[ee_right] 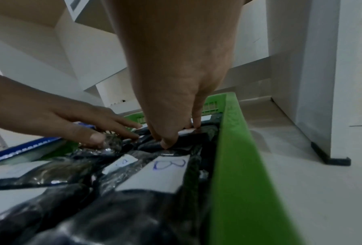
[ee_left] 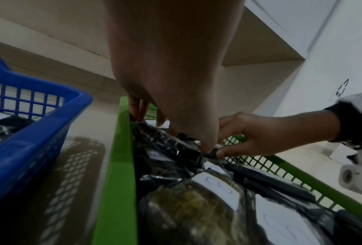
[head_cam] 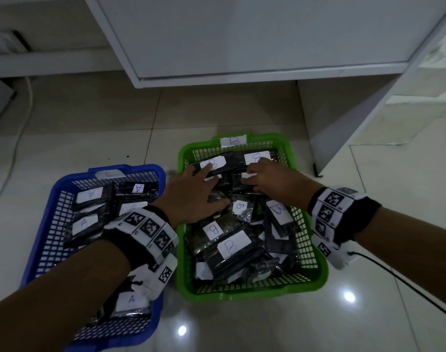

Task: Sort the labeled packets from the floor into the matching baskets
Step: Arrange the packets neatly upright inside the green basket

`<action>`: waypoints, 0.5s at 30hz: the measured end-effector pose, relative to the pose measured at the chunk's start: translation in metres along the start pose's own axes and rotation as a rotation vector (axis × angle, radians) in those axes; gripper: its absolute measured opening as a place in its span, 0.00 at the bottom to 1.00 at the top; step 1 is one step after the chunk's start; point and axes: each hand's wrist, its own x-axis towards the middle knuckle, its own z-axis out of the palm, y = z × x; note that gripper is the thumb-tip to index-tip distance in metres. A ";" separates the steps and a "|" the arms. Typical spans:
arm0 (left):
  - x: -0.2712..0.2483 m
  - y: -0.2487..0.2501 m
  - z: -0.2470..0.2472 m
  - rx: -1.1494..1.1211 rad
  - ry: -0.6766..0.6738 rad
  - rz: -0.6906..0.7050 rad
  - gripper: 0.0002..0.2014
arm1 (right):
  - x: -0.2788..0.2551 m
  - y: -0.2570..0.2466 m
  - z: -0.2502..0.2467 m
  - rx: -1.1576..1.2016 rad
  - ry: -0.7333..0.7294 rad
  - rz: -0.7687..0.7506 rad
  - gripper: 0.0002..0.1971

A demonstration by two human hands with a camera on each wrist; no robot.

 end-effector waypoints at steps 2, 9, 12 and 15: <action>0.000 0.001 -0.002 -0.037 0.080 0.015 0.38 | -0.001 -0.002 -0.004 0.065 0.017 0.004 0.16; -0.006 -0.008 -0.010 -0.154 -0.113 0.219 0.36 | -0.026 -0.007 -0.024 0.122 -0.265 0.284 0.26; -0.004 -0.017 -0.016 -0.254 -0.165 0.202 0.36 | -0.041 -0.024 -0.027 0.000 -0.406 0.303 0.30; -0.007 -0.019 -0.020 -0.296 -0.123 0.203 0.28 | -0.046 -0.033 -0.031 0.019 -0.399 0.314 0.25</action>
